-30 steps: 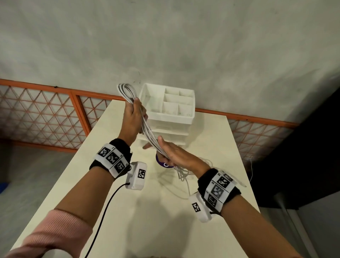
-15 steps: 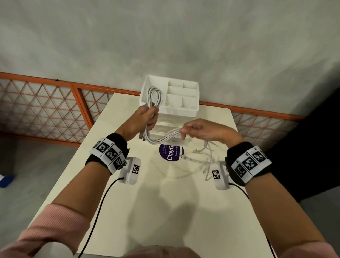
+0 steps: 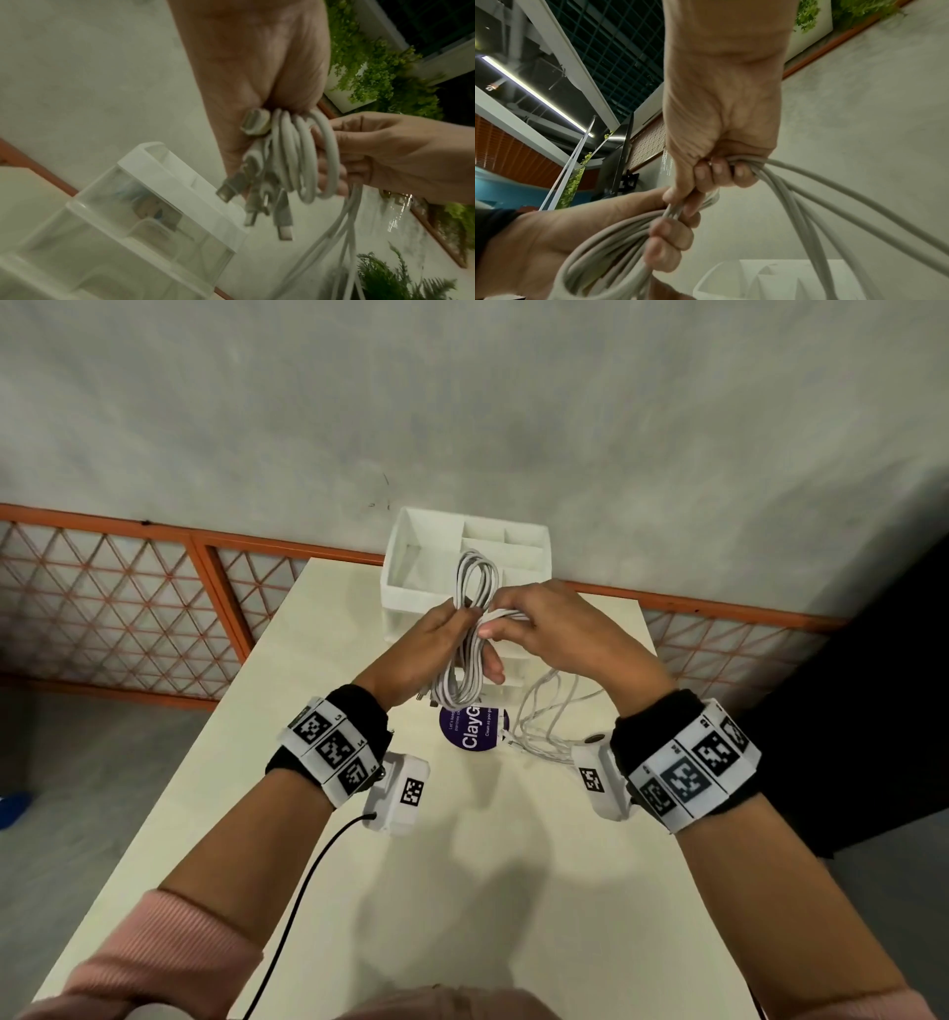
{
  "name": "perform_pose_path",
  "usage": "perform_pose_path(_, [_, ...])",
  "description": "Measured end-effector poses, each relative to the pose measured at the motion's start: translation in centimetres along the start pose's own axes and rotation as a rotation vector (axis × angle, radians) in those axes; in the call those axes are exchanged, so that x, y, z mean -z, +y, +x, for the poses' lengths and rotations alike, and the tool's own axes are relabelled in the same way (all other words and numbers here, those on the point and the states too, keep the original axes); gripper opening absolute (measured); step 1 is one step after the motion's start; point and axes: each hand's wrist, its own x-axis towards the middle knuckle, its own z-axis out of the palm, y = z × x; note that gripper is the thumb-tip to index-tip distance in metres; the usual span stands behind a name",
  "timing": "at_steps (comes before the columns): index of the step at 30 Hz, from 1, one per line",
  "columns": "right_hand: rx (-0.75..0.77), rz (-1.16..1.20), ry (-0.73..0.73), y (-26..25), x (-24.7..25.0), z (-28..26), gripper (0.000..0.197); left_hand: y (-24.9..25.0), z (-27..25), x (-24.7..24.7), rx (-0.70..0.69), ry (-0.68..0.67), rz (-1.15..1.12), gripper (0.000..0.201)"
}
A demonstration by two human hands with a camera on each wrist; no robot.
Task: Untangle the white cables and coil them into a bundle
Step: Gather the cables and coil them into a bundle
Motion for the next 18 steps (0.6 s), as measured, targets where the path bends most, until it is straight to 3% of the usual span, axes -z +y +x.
perform_pose_path(4, [0.011,0.043,0.075,0.2,0.2,0.1,0.026,-0.3,0.2,-0.5,0.013,0.058,-0.176,0.033])
perform_pose_path(8, [-0.133,0.283,-0.106,2.5,0.7,-0.6,0.034,-0.3,0.2,0.6,0.033,0.067,-0.258,0.036])
perform_pose_path(10, [-0.178,0.424,-0.179,3.5,0.7,-1.2,0.038,-0.7,0.2,1.2,0.04,0.047,-0.221,0.035])
perform_pose_path(13, [-0.216,0.462,-0.147,3.4,0.8,-1.2,0.046,-1.7,0.2,1.0,0.075,-0.016,-0.003,0.034])
perform_pose_path(18, [-0.169,0.394,-0.051,1.7,1.2,0.1,0.043,-2.2,-0.1,-0.9,0.175,-0.063,0.064,0.062])
